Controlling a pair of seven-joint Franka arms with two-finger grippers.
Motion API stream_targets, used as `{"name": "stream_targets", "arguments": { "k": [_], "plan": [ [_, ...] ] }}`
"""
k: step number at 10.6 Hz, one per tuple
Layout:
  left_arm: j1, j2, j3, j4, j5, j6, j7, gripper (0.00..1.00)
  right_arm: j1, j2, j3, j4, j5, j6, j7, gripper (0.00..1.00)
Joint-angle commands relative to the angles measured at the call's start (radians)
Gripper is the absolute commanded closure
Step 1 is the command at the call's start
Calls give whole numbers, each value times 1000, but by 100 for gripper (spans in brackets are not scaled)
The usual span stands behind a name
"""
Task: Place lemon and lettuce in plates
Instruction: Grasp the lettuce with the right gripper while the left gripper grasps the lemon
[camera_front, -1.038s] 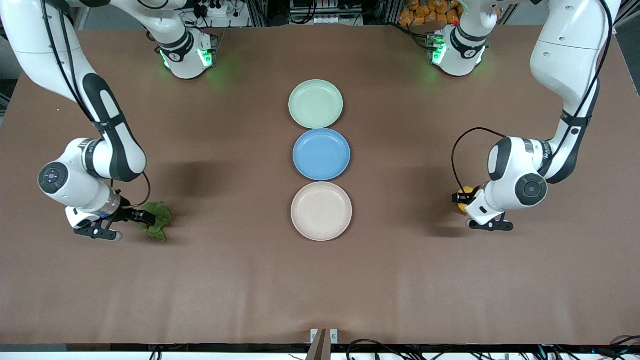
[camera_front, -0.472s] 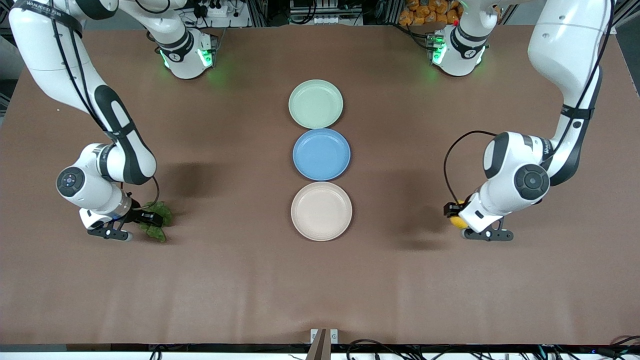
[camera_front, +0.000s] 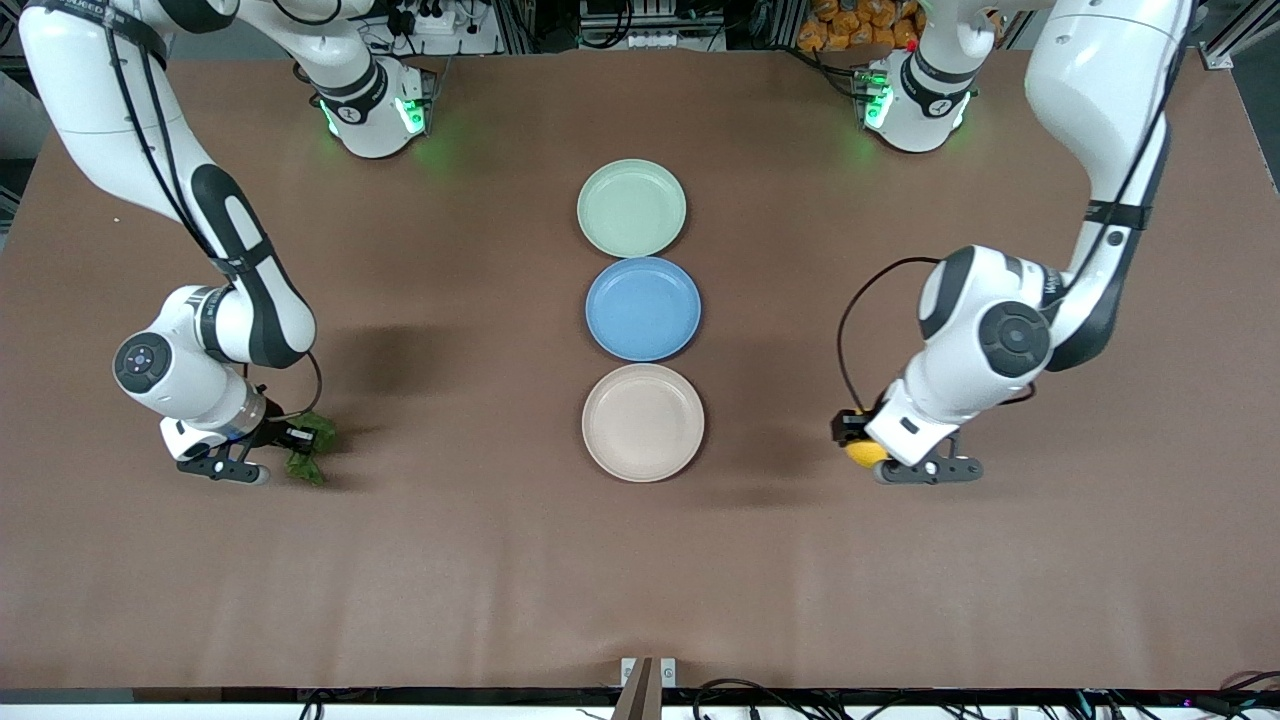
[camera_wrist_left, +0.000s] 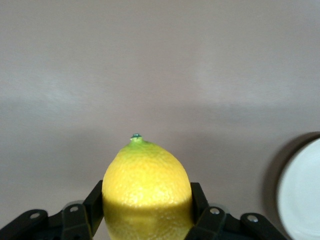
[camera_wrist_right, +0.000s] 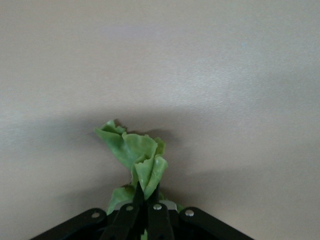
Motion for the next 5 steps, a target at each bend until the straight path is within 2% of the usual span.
{"name": "stream_targets", "arguments": {
  "k": [1,3,5],
  "plan": [
    [-81,39,2,75,-19,-7,-138,100,40,-125,0,4,20,-184,57,100],
    [-144,69,3,103,-17,34,-245,100,82,-203,2,12,20,-305,128,100],
    [-215,93,6,105,-13,144,-382,100,129,-299,3,12,16,-438,258,100]
  ]
}}
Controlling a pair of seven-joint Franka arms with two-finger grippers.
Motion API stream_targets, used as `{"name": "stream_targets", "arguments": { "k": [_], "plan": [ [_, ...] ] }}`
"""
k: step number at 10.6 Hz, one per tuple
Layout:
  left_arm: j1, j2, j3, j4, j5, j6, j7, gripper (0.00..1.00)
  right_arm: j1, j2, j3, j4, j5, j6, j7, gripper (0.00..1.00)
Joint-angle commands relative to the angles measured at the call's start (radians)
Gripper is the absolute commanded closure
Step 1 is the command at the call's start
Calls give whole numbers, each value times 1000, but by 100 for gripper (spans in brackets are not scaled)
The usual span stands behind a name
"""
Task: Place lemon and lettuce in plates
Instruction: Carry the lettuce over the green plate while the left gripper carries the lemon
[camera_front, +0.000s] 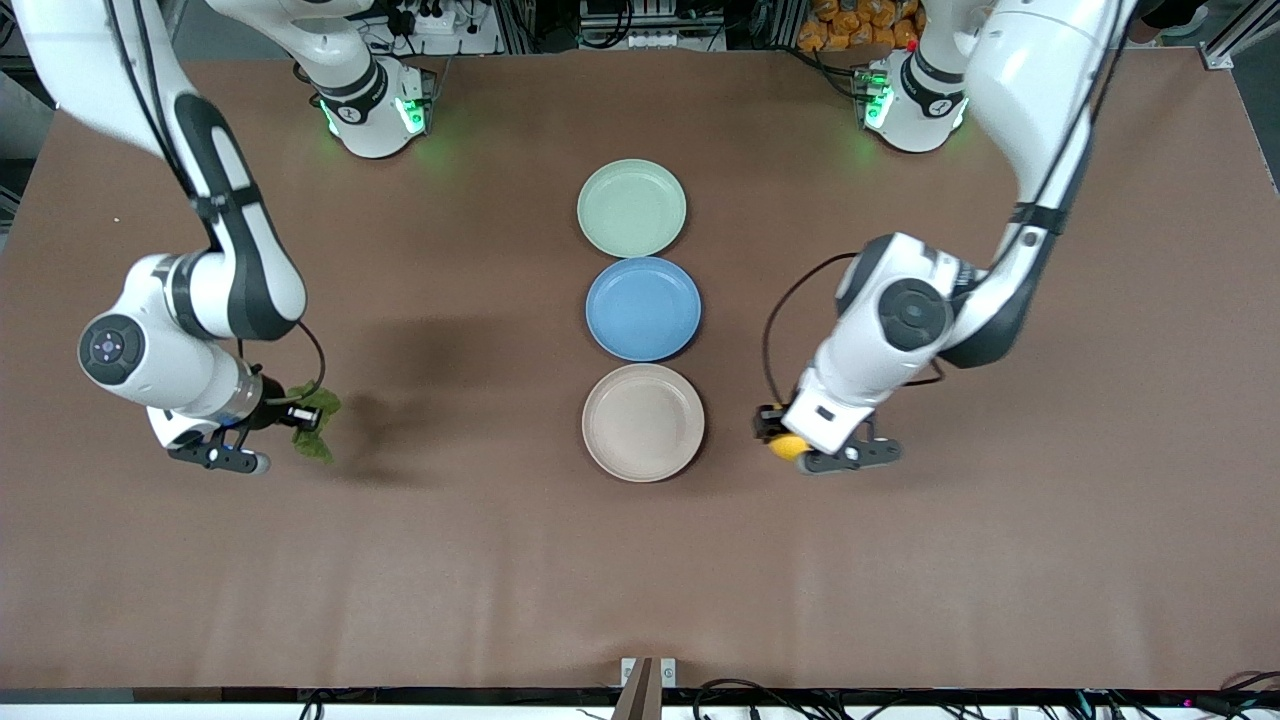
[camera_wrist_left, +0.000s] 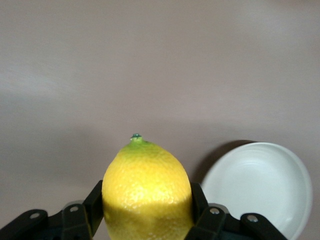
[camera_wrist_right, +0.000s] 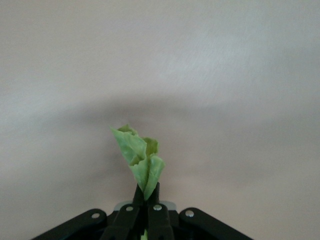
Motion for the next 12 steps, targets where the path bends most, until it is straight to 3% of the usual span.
{"name": "stream_targets", "arguments": {
  "k": [1,4,7,9,10,11,12],
  "plan": [
    [-110,60,15,36,-7,138,-180,100,64,-169,7,-27,16,-186,146,100],
    [-180,132,21,38,-6,347,-296,100,128,-297,57,-31,16,-331,307,100],
    [-257,213,58,80,-7,418,-316,100,128,-362,238,-37,19,-400,526,100],
    [-373,262,174,117,-9,442,-392,100,127,-372,380,-35,19,-399,707,100],
    [-409,276,211,117,-9,444,-402,42,128,-368,459,-35,19,-388,805,100],
    [-430,284,230,116,0,444,-396,0,128,-363,535,-37,18,-379,892,100],
    [-443,282,246,113,8,444,-399,0,130,-360,604,-38,16,-374,971,100]
  ]
}}
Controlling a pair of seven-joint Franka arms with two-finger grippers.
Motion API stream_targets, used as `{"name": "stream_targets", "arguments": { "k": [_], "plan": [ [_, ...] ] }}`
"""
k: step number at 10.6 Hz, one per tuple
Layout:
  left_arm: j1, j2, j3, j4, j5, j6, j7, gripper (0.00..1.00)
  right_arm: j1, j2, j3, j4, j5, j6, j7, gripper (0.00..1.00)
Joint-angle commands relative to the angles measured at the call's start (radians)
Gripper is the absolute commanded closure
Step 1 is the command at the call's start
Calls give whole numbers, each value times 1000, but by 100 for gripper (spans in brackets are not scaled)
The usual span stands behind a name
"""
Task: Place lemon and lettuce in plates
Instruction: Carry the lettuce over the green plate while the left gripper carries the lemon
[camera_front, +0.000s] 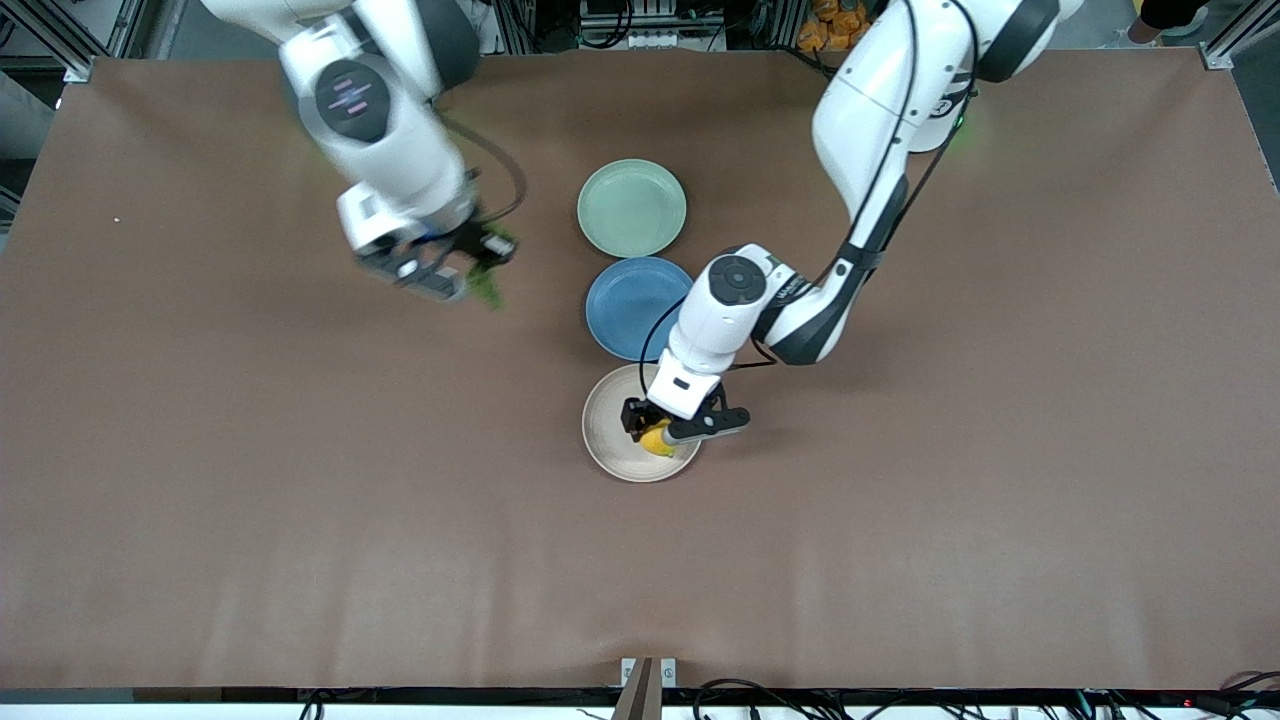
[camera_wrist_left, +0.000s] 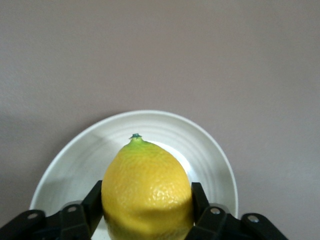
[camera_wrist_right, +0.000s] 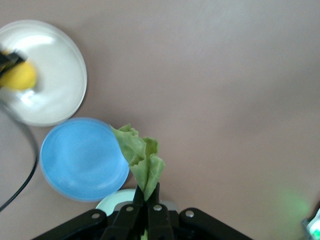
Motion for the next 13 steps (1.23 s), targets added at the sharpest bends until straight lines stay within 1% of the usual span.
{"name": "stream_targets", "arguments": {
  "k": [1,2,3,4,5,6,7,8,9,10,11,12,13],
  "plan": [
    [-46,19,56,30,10,10,-23,0,-11,-10,200,-45,8,45,229,100],
    [-41,12,56,28,10,8,-21,0,-10,-1,272,-85,6,123,309,100],
    [-32,1,57,25,11,2,-20,0,-2,16,324,-135,-2,227,389,100],
    [-14,-16,68,20,14,-10,-14,0,22,38,349,-183,-24,323,435,100],
    [0,-46,96,23,20,-54,5,0,50,74,364,-214,-67,393,489,100],
    [28,-83,117,29,20,-114,55,0,79,132,369,-222,-142,444,561,100],
    [77,-103,113,31,20,-148,100,0,120,210,369,-220,-261,477,659,100],
    [97,-116,111,28,20,-162,115,0,149,282,368,-220,-387,522,770,100],
    [98,-120,117,28,20,-185,132,0,162,353,368,-220,-517,540,860,100],
    [99,-134,134,31,20,-226,160,0,163,402,366,-220,-628,542,940,100],
    [112,-155,149,30,20,-275,216,0,163,433,365,-220,-681,542,975,100],
    [144,-178,146,28,20,-342,286,0,170,450,365,-220,-686,542,979,100],
    [166,-198,145,28,14,-399,342,0,183,452,365,-222,-684,536,983,88]
  ]
}}
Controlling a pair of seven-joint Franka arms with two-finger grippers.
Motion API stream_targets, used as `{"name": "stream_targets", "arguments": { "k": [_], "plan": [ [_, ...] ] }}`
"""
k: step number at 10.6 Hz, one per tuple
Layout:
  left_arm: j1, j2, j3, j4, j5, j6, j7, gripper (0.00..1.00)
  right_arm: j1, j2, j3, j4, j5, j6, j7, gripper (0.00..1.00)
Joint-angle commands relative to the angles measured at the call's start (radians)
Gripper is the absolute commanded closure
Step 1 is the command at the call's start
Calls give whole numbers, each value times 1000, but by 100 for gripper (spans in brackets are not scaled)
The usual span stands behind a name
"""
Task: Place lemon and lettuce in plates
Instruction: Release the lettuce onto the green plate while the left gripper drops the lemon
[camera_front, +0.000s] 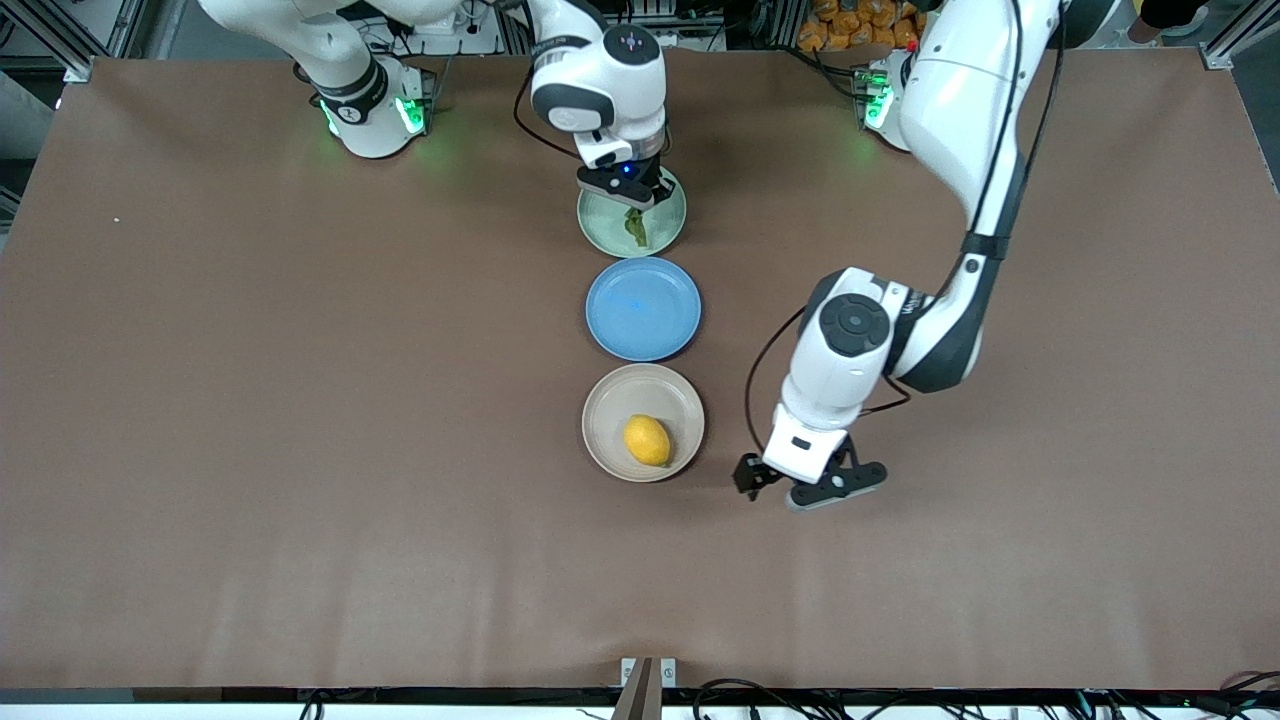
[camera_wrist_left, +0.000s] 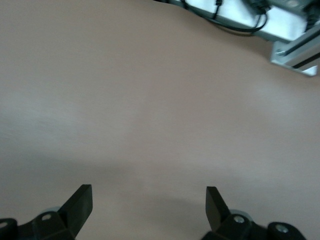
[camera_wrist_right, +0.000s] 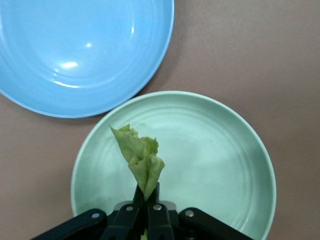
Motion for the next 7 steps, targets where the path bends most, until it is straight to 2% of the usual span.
{"name": "stream_targets", "arguments": {
  "k": [1,2,3,4,5,7],
  "plan": [
    [62,-81,0,-26,2,-157,157,0,18,29,6,22,-39,-7,82,31],
    [76,-92,0,-30,0,-176,177,0,23,23,6,22,-39,-13,96,0],
    [92,-95,-2,-29,0,-193,180,0,14,6,11,27,-39,-14,91,0],
    [96,-104,-2,-30,0,-220,183,0,-3,-63,20,25,-27,-24,85,0],
    [102,-119,0,-32,3,-260,193,0,-29,-119,56,22,-10,-42,85,0],
    [136,-225,6,-152,2,-314,344,0,-77,-213,109,28,65,-92,39,0]
  ]
}}
